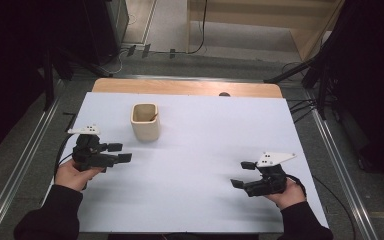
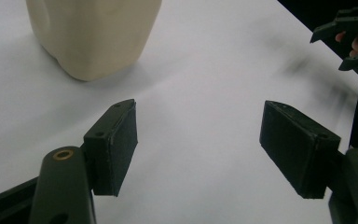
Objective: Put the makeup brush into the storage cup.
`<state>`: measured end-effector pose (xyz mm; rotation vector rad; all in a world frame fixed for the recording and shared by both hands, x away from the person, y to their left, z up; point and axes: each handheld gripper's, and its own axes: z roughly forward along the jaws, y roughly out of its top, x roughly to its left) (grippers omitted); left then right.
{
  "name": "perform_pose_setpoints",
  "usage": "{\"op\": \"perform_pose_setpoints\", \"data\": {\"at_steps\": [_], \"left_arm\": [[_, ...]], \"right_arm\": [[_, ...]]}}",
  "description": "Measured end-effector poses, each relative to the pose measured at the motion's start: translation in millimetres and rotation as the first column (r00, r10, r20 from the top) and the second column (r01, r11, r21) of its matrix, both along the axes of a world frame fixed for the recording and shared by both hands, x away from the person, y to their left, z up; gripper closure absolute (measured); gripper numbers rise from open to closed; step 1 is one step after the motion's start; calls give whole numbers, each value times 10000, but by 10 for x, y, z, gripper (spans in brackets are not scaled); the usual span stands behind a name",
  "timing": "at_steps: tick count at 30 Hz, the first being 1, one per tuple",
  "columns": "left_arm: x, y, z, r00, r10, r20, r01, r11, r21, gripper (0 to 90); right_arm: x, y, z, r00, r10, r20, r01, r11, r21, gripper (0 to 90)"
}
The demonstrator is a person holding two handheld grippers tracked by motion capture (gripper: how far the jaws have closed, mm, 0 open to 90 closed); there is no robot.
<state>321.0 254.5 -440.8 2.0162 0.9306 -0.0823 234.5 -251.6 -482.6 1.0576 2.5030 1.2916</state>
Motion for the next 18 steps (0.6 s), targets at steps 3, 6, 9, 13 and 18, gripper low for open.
{"op": "perform_pose_setpoints", "data": {"at_steps": [3,6,9,13,18], "left_arm": [[-51,-21,-12,9999,-115,87,113,9998,162,280],[-103,-48,-10,9996,-243,136,240,9995,217,280],[-149,-71,-6,9993,-324,195,319,9991,287,281],[-201,-87,-24,9988,-436,241,426,9983,406,280],[-258,-96,-27,9983,-525,266,509,9971,572,280]], "right_arm": [[-1,0,0,10000,-4,3,4,10000,6,243],[0,0,-1,10000,-22,-16,22,10000,-8,243],[0,0,-3,10000,-42,-28,42,10000,-17,243],[0,-4,-2,10000,-41,-24,41,10000,-21,243],[1,-4,-5,10000,-58,-32,58,10000,-37,243]]}}
